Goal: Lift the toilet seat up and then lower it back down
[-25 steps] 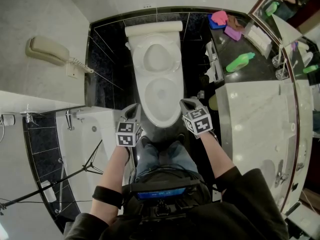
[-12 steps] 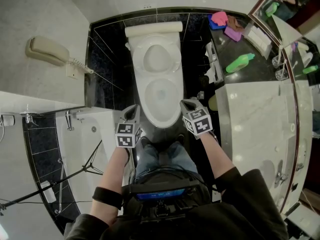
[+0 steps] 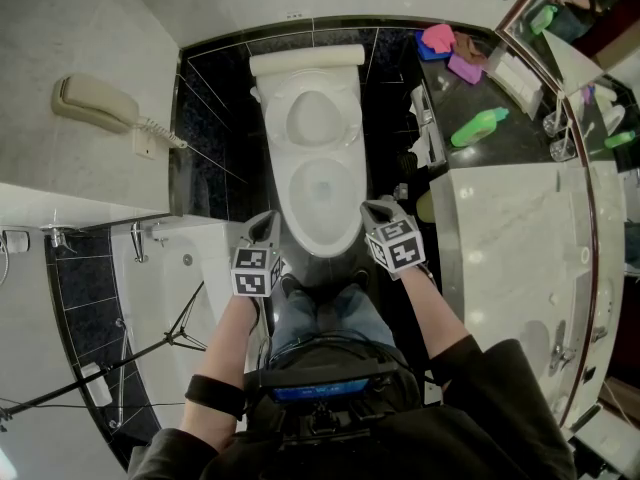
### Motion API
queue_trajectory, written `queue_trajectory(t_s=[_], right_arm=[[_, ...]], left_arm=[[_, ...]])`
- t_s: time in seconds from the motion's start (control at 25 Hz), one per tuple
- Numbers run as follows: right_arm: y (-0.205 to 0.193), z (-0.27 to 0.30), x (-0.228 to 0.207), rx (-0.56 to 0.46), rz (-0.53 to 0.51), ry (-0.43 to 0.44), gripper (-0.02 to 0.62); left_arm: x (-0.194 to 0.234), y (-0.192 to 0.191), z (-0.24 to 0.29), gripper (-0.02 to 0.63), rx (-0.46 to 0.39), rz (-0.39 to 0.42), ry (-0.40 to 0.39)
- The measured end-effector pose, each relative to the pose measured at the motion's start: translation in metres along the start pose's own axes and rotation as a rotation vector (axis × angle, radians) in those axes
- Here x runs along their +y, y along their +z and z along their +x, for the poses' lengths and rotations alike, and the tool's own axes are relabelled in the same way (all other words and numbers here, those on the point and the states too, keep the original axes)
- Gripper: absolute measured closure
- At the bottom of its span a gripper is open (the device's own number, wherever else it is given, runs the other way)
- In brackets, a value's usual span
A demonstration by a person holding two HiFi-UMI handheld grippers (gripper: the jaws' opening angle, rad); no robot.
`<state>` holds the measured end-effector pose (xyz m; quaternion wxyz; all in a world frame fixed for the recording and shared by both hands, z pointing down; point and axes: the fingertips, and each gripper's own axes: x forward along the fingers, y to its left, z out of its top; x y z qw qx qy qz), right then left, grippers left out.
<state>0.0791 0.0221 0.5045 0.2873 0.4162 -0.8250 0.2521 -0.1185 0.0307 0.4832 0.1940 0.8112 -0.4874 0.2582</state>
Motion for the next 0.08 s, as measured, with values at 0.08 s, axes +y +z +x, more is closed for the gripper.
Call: queue_trajectory(t_s=[0.08], right_arm=[[0.0003,-0.0002,0.0004,-0.001,0.000,0.001,0.591]], left_arm=[[-0.0001,-0.0002,-0.0004,0.598,0.001,0.000,0.001]])
